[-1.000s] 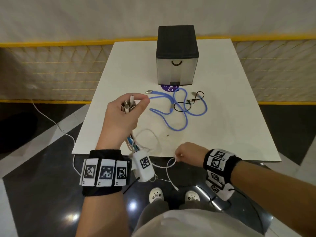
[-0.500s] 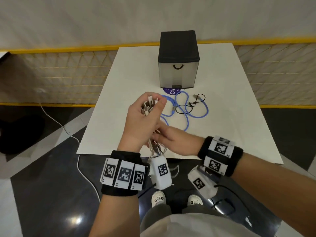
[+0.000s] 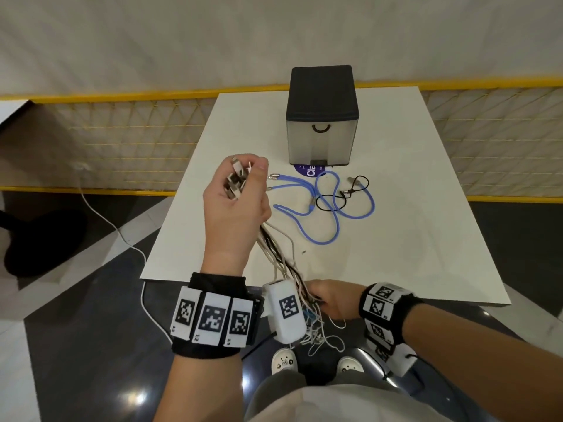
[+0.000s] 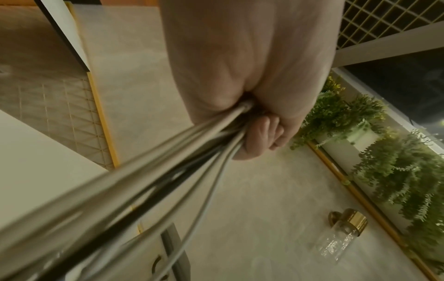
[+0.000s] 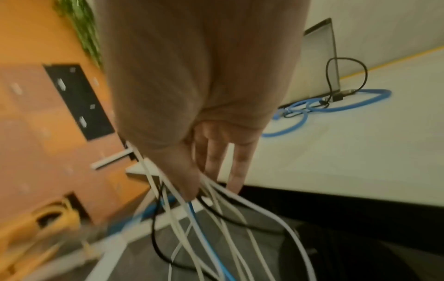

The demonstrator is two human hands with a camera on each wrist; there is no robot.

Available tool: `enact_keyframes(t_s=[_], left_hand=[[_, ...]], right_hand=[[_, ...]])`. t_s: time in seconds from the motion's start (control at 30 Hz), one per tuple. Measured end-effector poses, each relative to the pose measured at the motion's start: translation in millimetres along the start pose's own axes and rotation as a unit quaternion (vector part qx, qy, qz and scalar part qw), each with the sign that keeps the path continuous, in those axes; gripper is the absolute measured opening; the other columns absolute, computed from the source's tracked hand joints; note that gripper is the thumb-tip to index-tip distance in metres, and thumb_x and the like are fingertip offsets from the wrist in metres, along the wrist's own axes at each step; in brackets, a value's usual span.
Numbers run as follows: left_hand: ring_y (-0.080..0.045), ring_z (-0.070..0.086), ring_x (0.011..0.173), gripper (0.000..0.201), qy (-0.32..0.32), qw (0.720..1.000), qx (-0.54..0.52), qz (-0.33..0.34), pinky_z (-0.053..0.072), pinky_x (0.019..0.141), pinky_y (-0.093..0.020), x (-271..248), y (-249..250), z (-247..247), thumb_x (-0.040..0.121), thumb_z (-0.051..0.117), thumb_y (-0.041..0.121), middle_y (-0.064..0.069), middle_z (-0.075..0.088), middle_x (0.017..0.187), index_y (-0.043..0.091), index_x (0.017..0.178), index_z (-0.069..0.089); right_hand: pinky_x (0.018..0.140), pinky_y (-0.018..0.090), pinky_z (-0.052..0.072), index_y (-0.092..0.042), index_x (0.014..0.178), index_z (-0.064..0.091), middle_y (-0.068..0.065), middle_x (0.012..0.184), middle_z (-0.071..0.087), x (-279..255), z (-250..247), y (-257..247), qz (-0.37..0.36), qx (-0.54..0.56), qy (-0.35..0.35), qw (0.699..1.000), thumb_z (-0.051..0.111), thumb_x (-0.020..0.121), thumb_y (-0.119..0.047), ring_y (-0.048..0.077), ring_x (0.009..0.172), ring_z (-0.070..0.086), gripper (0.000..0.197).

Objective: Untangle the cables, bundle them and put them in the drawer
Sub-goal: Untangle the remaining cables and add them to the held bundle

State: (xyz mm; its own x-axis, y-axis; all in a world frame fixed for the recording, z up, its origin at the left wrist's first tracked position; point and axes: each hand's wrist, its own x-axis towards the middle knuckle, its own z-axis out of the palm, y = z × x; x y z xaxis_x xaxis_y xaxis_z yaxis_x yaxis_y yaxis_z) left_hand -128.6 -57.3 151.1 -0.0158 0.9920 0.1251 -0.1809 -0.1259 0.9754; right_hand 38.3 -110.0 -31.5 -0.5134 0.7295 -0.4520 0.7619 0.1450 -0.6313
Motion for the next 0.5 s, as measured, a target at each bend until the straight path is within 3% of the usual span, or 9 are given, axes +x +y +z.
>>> enact_keyframes(t_s=[0.07,0.13,0.2,0.27,0.3,0.4,0.5], left_hand=[[-0.012,0.028,0.047,0.016,-0.01,1.0,0.005,-0.011,0.025,0.044,-0.023,3.1,-2.7,0.8,0.099,0.059,0.014,0.002,0.034,0.058,0.018,0.083,0.06],[-0.012,0.029,0.046,0.015,-0.025,0.999,0.019,-0.026,0.026,0.044,-0.022,3.6,-8.6,5.1,0.098,0.06,0.014,0.003,0.036,0.057,0.017,0.084,0.061],[-0.013,0.029,0.045,0.012,-0.051,0.998,0.039,-0.029,0.028,0.044,-0.022,2.4,-13.2,12.3,0.098,0.06,0.015,0.001,0.037,0.057,0.016,0.086,0.062],[-0.013,0.029,0.046,0.008,-0.071,0.997,0.042,-0.011,0.028,0.045,-0.022,2.6,-11.9,17.6,0.098,0.061,0.015,-0.001,0.038,0.06,0.019,0.091,0.064],[-0.013,0.029,0.046,0.008,-0.075,0.997,0.03,0.001,0.028,0.045,-0.021,3.8,-9.5,18.7,0.098,0.06,0.014,-0.003,0.037,0.062,0.021,0.097,0.064],[-0.013,0.026,0.047,0.016,-0.059,0.998,-0.01,0.018,0.026,0.044,-0.021,10.5,-4.9,15.0,0.1,0.056,0.013,0.0,0.032,0.06,0.027,0.107,0.063],[-0.014,0.025,0.048,0.011,-0.04,0.999,-0.013,0.004,0.025,0.043,-0.021,20.0,-8.9,8.8,0.099,0.059,0.02,0.003,0.033,0.058,0.027,0.092,0.06]], right_hand=[[0.104,0.028,0.04,-0.016,0.142,0.035,0.002,0.137,0.05,-4.9,-13.4,-12.1,-0.025,0.06,0.026,0.998,0.061,0.088,-0.017,0.016,0.126,0.049,0.061],[0.104,0.019,0.034,-0.028,0.149,0.018,-0.009,0.142,0.043,-9.4,-30.8,-34.7,-0.068,0.14,0.098,0.983,0.062,0.09,-0.034,0.002,0.128,0.043,0.074],[0.1,0.019,0.039,-0.033,0.14,0.027,-0.01,0.125,0.052,-8.2,-42.2,-54.3,-0.119,0.203,0.157,0.959,0.052,0.096,-0.036,0.002,0.117,0.051,0.051],[0.093,0.033,0.046,-0.023,0.121,0.042,0.001,0.104,0.056,0.4,-36.6,-60.2,-0.131,0.234,0.143,0.953,0.043,0.099,-0.035,0.019,0.098,0.056,0.025],[0.09,0.04,0.046,-0.019,0.115,0.044,0.007,0.099,0.053,5.3,-28.6,-56.3,-0.11,0.259,0.116,0.952,0.042,0.097,-0.036,0.027,0.091,0.052,0.025],[0.09,0.049,0.048,-0.027,0.125,0.039,0.002,0.111,0.058,12.7,-2.9,-19.8,-0.057,0.11,0.077,0.989,0.042,0.096,-0.033,0.023,0.095,0.057,0.03],[0.095,0.046,0.046,-0.014,0.128,0.045,0.01,0.121,0.057,6.8,-14.0,1.9,-0.058,0.013,0.005,0.998,0.043,0.092,-0.008,0.028,0.106,0.058,0.036]])
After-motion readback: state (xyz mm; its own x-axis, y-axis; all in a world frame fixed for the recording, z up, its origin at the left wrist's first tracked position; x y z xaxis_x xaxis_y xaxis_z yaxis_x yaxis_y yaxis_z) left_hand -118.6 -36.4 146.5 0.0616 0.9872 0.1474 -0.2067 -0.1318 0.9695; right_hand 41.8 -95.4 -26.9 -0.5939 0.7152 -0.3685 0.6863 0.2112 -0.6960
